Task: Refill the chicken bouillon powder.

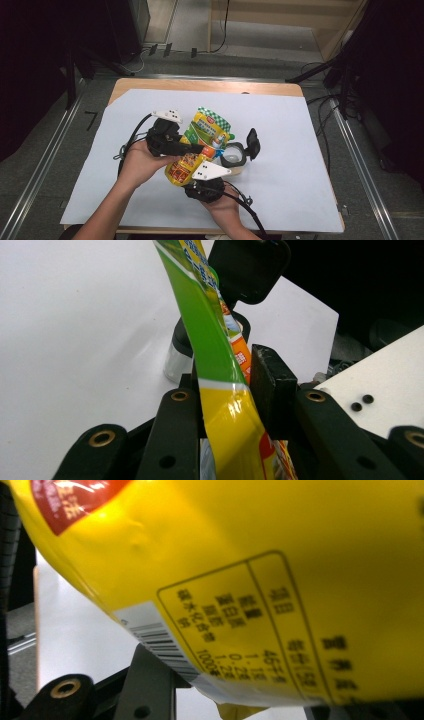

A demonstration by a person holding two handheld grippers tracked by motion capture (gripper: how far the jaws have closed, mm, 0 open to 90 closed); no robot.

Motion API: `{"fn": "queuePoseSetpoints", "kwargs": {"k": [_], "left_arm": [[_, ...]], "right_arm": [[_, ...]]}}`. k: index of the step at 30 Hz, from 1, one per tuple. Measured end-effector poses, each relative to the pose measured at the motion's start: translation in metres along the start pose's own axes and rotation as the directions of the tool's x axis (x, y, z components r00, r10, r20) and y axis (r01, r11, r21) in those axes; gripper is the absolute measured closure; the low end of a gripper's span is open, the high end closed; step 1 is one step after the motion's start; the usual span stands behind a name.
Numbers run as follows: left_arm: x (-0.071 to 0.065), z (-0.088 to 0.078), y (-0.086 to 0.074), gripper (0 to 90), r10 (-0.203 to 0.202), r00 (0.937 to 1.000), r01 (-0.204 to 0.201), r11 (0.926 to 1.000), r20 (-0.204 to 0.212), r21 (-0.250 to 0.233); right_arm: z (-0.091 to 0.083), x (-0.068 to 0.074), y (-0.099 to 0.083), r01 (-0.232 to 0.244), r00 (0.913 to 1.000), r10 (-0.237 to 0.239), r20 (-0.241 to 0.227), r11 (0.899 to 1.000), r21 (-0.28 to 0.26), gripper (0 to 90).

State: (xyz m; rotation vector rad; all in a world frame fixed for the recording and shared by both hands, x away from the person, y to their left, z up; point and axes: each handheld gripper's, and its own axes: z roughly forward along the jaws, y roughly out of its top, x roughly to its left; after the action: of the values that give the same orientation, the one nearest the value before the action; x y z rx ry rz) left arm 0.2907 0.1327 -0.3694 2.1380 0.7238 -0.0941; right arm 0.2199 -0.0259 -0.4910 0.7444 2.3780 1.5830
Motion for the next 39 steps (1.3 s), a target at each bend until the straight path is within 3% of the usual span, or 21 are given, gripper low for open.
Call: {"fn": "queuePoseSetpoints", "kwargs": {"k": [11, 16, 23, 36, 39], "left_arm": [[-0.003, 0.005, 0.002, 75.2, -0.031, 0.9992, 0.03, 0.9988, 0.026, 0.04], [-0.003, 0.008, 0.003, 75.7, -0.048, 0.9981, 0.045, 0.9966, 0.039, 0.069], [-0.004, 0.011, 0.004, 76.0, -0.054, 0.9983, 0.051, 0.9937, 0.021, 0.099], [-0.001, 0.015, 0.006, 78.0, -0.083, 0.9961, 0.078, 0.9881, 0.03, 0.133], [-0.001, 0.017, 0.007, 78.3, -0.085, 0.9958, 0.079, 0.9868, 0.034, 0.141]], "right_arm": [[-0.008, 0.009, 0.003, -0.024, 0.9988, 0.024, -0.042, 1.0, 0.005, 60.8], [-0.011, 0.018, 0.006, 0.028, 0.9989, -0.027, -0.038, 1.0, 0.015, 58.9], [-0.011, 0.018, 0.005, 0.027, 0.998, -0.025, -0.059, 0.999, 0.028, 58.0], [-0.01, 0.021, 0.005, 0.041, 0.9964, -0.038, -0.076, 0.998, 0.044, 51.5], [-0.01, 0.022, 0.005, 0.032, 0.9969, -0.029, -0.073, 0.998, 0.049, 54.7]]}}
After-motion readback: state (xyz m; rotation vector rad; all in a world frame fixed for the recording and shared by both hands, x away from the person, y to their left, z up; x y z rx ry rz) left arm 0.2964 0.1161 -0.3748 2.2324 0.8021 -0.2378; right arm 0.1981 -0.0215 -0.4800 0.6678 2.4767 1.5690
